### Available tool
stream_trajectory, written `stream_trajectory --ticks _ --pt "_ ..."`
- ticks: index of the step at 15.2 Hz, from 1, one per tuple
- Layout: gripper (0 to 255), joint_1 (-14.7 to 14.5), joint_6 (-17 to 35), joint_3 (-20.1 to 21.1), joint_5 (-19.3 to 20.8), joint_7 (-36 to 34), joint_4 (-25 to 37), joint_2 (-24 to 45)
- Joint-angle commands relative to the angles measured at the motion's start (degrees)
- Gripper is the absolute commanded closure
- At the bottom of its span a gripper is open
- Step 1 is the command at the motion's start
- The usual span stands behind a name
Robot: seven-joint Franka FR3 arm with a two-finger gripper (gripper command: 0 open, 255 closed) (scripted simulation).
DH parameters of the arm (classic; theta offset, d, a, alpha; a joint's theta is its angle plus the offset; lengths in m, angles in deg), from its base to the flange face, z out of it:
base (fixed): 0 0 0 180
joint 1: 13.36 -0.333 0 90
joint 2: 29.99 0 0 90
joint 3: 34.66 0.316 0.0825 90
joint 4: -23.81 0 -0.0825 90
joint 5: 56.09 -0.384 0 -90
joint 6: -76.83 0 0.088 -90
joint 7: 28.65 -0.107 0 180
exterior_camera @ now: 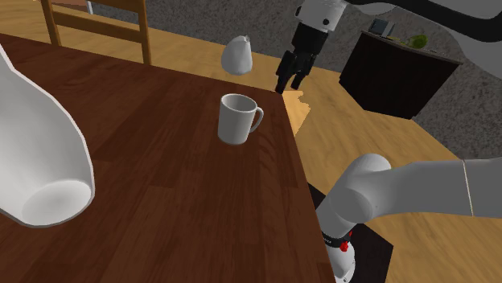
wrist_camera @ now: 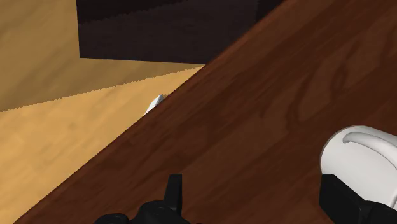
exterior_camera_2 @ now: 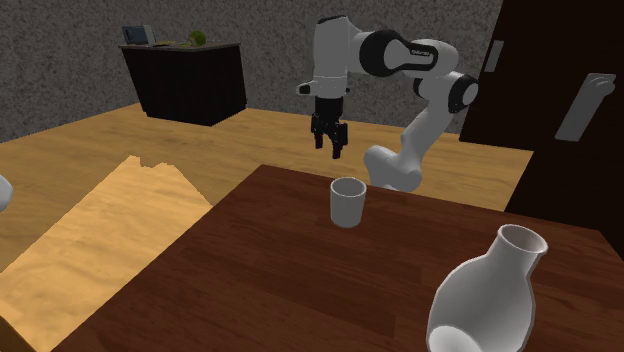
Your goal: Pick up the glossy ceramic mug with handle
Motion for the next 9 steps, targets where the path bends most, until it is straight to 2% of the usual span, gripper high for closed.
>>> stream_trajectory --ticks 1,9 --pt "0 0.00 0.00 0.00 0.00 0.00 0.00 0.00" --pt "0 -1.65 2.20 10.85 -5.80 -12.53 4.95 7.96"
